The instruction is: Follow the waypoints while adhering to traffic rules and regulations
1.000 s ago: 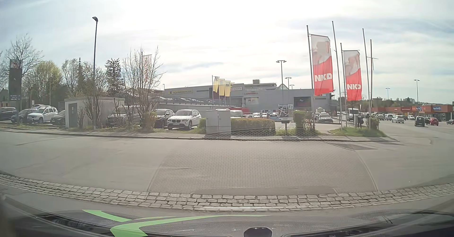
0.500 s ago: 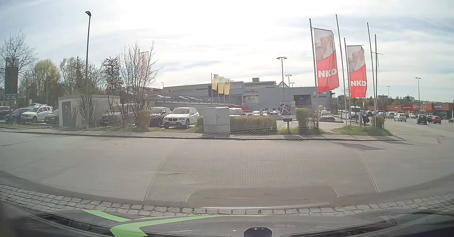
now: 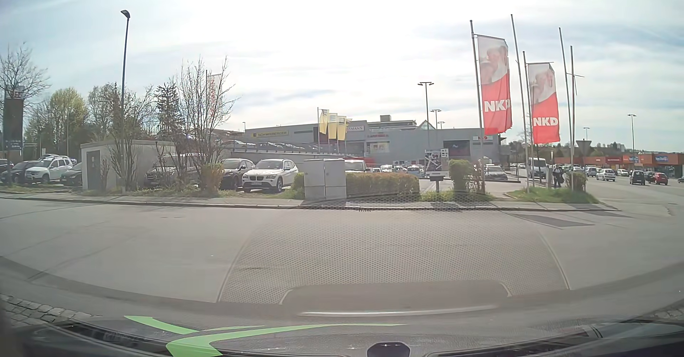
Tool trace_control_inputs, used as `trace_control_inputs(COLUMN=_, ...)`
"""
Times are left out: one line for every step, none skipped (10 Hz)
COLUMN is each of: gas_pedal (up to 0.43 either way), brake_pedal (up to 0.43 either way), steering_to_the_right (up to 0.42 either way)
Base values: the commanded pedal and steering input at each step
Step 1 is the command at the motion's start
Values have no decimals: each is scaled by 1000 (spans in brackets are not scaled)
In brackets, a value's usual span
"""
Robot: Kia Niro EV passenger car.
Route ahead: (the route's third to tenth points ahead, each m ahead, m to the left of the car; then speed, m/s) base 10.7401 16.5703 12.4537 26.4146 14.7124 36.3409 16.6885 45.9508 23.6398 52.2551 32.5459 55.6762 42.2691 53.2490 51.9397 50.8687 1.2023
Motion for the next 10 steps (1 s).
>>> trace_control_inputs(gas_pedal=0, brake_pedal=232, steering_to_the_right=-1)
trace_control_inputs(gas_pedal=0, brake_pedal=238, steering_to_the_right=-1)
trace_control_inputs(gas_pedal=0, brake_pedal=238, steering_to_the_right=-1)
trace_control_inputs(gas_pedal=0, brake_pedal=238, steering_to_the_right=-1)
trace_control_inputs(gas_pedal=0, brake_pedal=238, steering_to_the_right=-1)
trace_control_inputs(gas_pedal=0, brake_pedal=238, steering_to_the_right=-1)
trace_control_inputs(gas_pedal=0, brake_pedal=238, steering_to_the_right=-1)
trace_control_inputs(gas_pedal=0, brake_pedal=244, steering_to_the_right=-1)
trace_control_inputs(gas_pedal=0, brake_pedal=244, steering_to_the_right=-1)
trace_control_inputs(gas_pedal=0, brake_pedal=244, steering_to_the_right=-3)
